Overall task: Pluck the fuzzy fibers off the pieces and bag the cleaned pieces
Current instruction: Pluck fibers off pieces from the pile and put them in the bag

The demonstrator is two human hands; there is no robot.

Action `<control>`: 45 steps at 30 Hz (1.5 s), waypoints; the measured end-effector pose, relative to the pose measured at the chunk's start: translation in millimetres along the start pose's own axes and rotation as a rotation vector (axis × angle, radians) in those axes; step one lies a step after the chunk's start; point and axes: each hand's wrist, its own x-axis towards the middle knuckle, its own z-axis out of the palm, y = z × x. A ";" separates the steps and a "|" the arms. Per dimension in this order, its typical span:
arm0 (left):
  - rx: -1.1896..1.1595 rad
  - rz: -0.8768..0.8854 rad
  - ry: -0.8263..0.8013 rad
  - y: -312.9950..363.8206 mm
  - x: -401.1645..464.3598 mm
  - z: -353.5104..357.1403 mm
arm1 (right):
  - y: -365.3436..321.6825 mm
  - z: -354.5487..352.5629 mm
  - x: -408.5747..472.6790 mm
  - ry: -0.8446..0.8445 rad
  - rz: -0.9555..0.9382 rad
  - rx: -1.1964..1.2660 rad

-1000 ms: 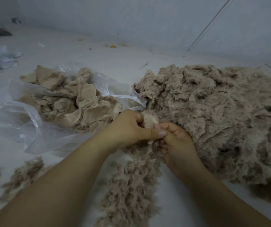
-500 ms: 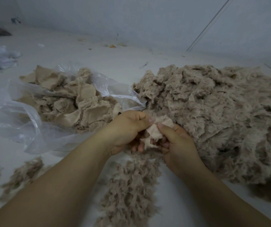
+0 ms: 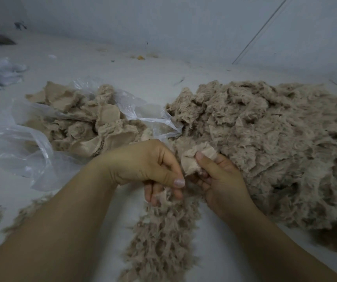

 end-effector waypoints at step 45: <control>0.061 0.221 0.749 -31.1 2.7 121.3 | -10.8 -2.0 2.1 0.122 0.078 0.294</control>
